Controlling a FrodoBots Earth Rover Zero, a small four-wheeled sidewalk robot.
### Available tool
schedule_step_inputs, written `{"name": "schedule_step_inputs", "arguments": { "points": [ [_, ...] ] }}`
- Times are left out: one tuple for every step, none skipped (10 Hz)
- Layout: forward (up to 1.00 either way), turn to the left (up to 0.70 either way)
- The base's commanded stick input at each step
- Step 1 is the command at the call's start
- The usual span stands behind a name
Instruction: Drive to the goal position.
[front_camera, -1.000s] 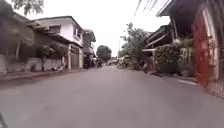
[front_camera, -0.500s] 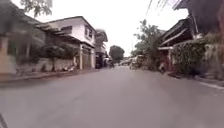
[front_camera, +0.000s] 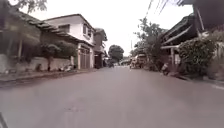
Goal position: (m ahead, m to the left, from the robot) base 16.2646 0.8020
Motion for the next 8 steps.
{"name": "schedule_step_inputs", "arguments": {
  "points": [
    [0.85, 0.0],
    [0.85, 0.0],
    [0.85, 0.0],
    [0.85, 0.0],
    [0.85, 0.0],
    [0.85, 0.0],
    [0.85, 0.0],
    [0.85, 0.0]
  ]
}}
